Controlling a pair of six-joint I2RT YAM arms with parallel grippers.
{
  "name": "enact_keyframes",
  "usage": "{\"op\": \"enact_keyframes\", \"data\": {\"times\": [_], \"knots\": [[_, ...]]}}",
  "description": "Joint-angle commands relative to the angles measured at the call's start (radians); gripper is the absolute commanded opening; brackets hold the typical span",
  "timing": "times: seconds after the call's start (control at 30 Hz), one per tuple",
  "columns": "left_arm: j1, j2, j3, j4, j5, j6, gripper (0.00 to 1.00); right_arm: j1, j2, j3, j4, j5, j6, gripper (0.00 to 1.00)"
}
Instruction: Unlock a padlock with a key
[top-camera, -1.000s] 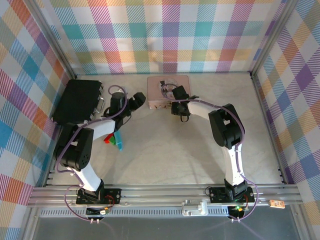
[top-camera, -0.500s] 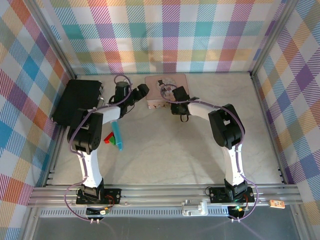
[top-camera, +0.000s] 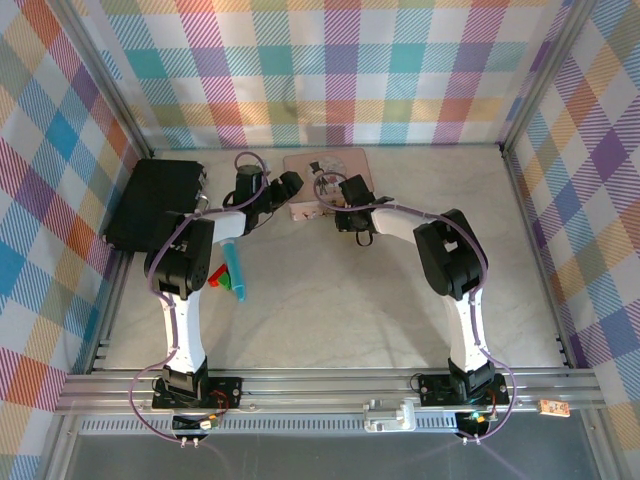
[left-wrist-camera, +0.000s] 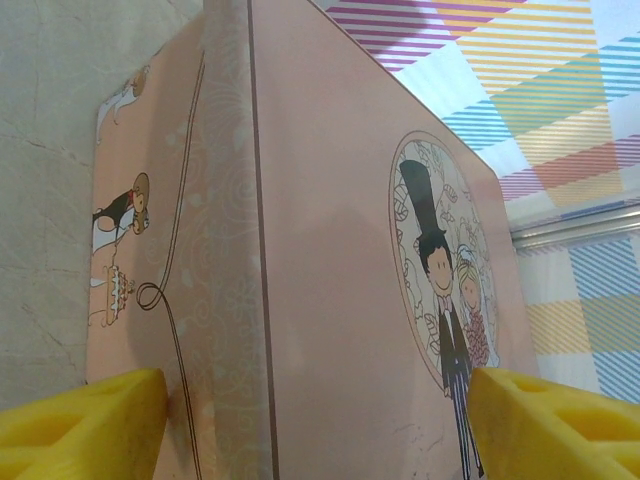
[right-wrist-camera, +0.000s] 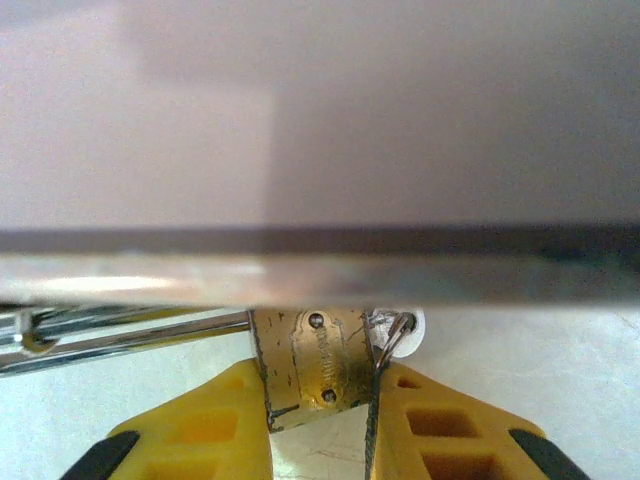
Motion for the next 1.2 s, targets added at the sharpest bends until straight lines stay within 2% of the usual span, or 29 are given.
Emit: {"op": "enact_keyframes", "data": {"times": [0.0, 0.1, 0.2, 0.3, 0.43, 0.73, 0.9, 1.03, 1.17], "knots": [[-0.036, 0.000, -0.011, 0.097, 0.042, -0.047, 0.77, 0.020, -0.056, 0.020, -0.027, -0.004, 0.011, 0.17], [-0.054, -0.023, -0.062, 0.145, 0.017, -0.081, 0.76, 0.020, -0.081, 0.001, -0.030, 0.015, 0.089, 0.17], [-0.063, -0.036, -0.114, 0.219, 0.003, -0.140, 0.76, 0.019, -0.113, -0.054, 0.056, 0.023, 0.125, 0.17], [-0.066, -0.040, -0.135, 0.261, 0.004, -0.180, 0.76, 0.022, -0.118, -0.062, 0.117, -0.004, 0.100, 0.15], [-0.072, -0.044, -0.135, 0.269, 0.004, -0.190, 0.75, 0.025, -0.095, -0.021, 0.086, -0.036, 0.070, 0.15], [-0.046, -0.082, -0.165, 0.258, -0.009, -0.174, 0.76, 0.026, -0.153, -0.088, 0.059, -0.034, 0.028, 0.17], [-0.014, -0.141, -0.186, 0.224, -0.013, -0.142, 0.78, 0.009, -0.191, -0.089, 0.015, -0.043, -0.018, 0.33], [0.012, -0.223, -0.197, 0.131, -0.024, -0.079, 0.80, -0.005, -0.186, -0.068, 0.004, -0.083, -0.093, 0.58], [0.032, -0.311, -0.215, 0.048, -0.029, -0.032, 0.83, -0.005, -0.117, -0.004, -0.022, -0.106, -0.169, 0.63]]}}
